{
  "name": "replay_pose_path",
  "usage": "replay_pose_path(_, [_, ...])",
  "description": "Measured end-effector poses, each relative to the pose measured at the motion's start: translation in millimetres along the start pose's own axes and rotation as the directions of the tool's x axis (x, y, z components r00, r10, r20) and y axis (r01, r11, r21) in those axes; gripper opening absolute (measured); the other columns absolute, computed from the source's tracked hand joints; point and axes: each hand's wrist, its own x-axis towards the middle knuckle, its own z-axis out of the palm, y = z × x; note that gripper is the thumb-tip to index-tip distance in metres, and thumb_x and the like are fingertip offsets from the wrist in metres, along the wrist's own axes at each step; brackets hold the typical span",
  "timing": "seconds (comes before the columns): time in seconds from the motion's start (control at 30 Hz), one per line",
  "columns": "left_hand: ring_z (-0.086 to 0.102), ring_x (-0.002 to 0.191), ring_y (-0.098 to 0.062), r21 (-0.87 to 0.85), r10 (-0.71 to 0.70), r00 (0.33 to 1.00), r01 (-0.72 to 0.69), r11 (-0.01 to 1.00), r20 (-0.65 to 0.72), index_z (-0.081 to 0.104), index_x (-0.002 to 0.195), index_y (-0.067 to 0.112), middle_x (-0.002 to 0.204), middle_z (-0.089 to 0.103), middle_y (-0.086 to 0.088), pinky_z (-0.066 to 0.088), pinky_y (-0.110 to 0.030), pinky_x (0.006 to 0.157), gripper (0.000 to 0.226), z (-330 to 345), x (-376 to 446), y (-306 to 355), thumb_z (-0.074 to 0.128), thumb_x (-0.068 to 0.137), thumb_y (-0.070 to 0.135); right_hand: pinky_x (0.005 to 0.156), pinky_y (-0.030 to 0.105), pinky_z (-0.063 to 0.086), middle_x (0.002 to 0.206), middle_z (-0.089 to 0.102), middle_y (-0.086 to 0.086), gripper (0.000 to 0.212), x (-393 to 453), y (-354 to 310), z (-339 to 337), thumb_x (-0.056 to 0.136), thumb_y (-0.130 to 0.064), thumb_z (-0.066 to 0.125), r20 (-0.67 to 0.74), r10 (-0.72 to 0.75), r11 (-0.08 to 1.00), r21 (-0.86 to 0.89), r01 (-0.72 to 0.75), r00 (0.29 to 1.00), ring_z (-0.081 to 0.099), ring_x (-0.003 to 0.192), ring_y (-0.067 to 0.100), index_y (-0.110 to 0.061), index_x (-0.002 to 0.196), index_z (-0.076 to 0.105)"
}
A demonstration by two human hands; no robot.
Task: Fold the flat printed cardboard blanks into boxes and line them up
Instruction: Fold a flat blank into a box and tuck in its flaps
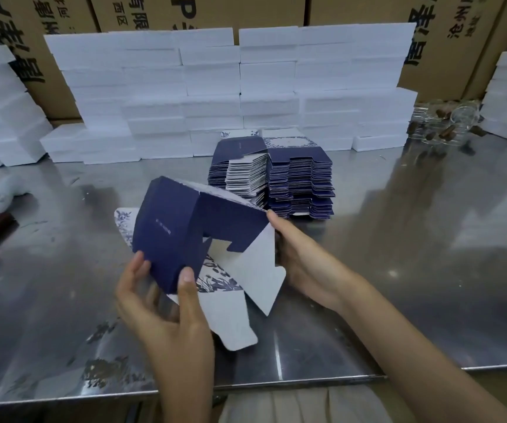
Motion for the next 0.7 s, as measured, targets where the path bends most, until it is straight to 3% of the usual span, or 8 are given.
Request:
replay_pose_path(0.1, [0.049, 0.124, -0.009, 0.186, 0.050, 0.999, -0.052, 0.981, 0.016, 0.047, 0.141, 0.022, 0.136, 0.037, -0.002, 0.047, -0.020, 0.098, 0.055, 2, -16, -1, 0.069, 0.092, 0.011, 0.120, 0.038, 0.034, 0.149, 0.055, -0.006, 0.075, -3, 3, 1, 0.089, -0.061, 0.066, 0.015, 0.066, 0.998, 0.009, -0.067, 0.998, 0.053, 0.136, 0.014, -0.034, 0.154, 0.041])
replay_pose_path(0.2, [0.039, 0.116, -0.023, 0.451, 0.070, 0.996, -0.088, 0.888, 0.058, 0.046, 0.142, 0.012, 0.124, 0.044, -0.016, 0.032, -0.025, 0.093, 0.067, 0, -18, -2, 0.075, 0.083, 0.016, 0.116, 0.036, 0.038, 0.144, 0.059, -0.014, 0.063, -2, 2, 4, 0.091, -0.052, 0.066, 0.085, 0.027, 0.999, -0.045, -0.023, 0.996, 0.057, 0.132, 0.010, -0.045, 0.149, 0.044])
replay_pose_path(0.27, [0.043, 0.115, -0.030, 0.551, -0.002, 0.996, -0.050, 0.833, 0.094, 0.041, 0.145, 0.005, 0.119, 0.050, -0.022, 0.036, -0.038, 0.094, 0.077, 0, -15, -4, 0.079, 0.080, 0.019, 0.118, 0.036, 0.035, 0.147, 0.053, -0.026, 0.058, -2, -4, 7, 0.089, -0.045, 0.068, 0.153, -0.035, 0.990, -0.131, 0.056, 0.988, 0.049, 0.138, 0.004, -0.062, 0.140, 0.045])
replay_pose_path(0.33, [0.050, 0.118, -0.041, 0.618, -0.080, 0.986, -0.026, 0.786, 0.143, 0.040, 0.143, 0.000, 0.123, 0.055, -0.025, 0.040, -0.054, 0.099, 0.080, -1, -11, -6, 0.081, 0.079, 0.024, 0.119, 0.036, 0.033, 0.149, 0.046, -0.033, 0.059, -2, -14, 12, 0.091, -0.036, 0.067, 0.203, -0.120, 0.953, -0.252, 0.170, 0.972, 0.041, 0.142, -0.001, -0.065, 0.137, 0.046])
replay_pose_path(0.47, [0.057, 0.117, -0.037, 0.547, -0.219, 0.945, 0.054, 0.836, 0.241, 0.048, 0.131, 0.012, 0.123, 0.064, -0.011, 0.045, -0.052, 0.102, 0.071, -3, 9, -11, 0.080, 0.074, 0.040, 0.102, 0.025, 0.049, 0.136, 0.065, -0.016, 0.049, 2, -32, 12, 0.094, -0.008, 0.064, 0.078, -0.385, 0.852, -0.352, 0.386, 0.920, 0.059, 0.127, 0.004, -0.033, 0.137, 0.064])
replay_pose_path(0.53, [0.059, 0.120, -0.024, 0.388, -0.230, 0.930, 0.106, 0.916, 0.288, 0.041, 0.139, 0.024, 0.129, 0.062, 0.000, 0.046, -0.048, 0.105, 0.085, -1, 19, -11, 0.089, 0.069, 0.032, 0.093, 0.013, 0.049, 0.124, 0.069, -0.024, 0.047, 2, -43, 11, 0.094, -0.004, 0.065, 0.074, -0.473, 0.769, -0.452, 0.453, 0.878, 0.062, 0.119, -0.003, -0.036, 0.128, 0.068])
replay_pose_path(0.6, [0.049, 0.134, -0.022, 0.333, -0.187, 0.944, 0.090, 0.938, 0.270, 0.026, 0.151, 0.031, 0.146, 0.048, -0.001, 0.040, -0.048, 0.112, 0.113, 1, 22, -11, 0.095, 0.061, 0.031, 0.092, 0.008, 0.045, 0.120, 0.069, -0.029, 0.050, 2, -49, 12, 0.092, -0.004, 0.066, 0.097, -0.534, 0.677, -0.546, 0.494, 0.840, 0.061, 0.116, -0.008, -0.040, 0.126, 0.068])
replay_pose_path(0.7, [0.016, 0.149, -0.031, 0.536, -0.006, 0.991, -0.066, 0.842, 0.133, 0.003, 0.160, 0.022, 0.164, 0.015, -0.011, 0.016, -0.052, 0.123, 0.141, 3, 18, -10, 0.092, 0.053, 0.044, 0.107, 0.019, 0.040, 0.134, 0.065, -0.015, 0.052, 3, -49, 17, 0.085, -0.008, 0.065, 0.145, -0.633, 0.455, -0.725, 0.517, 0.760, 0.054, 0.128, 0.003, -0.035, 0.129, 0.069])
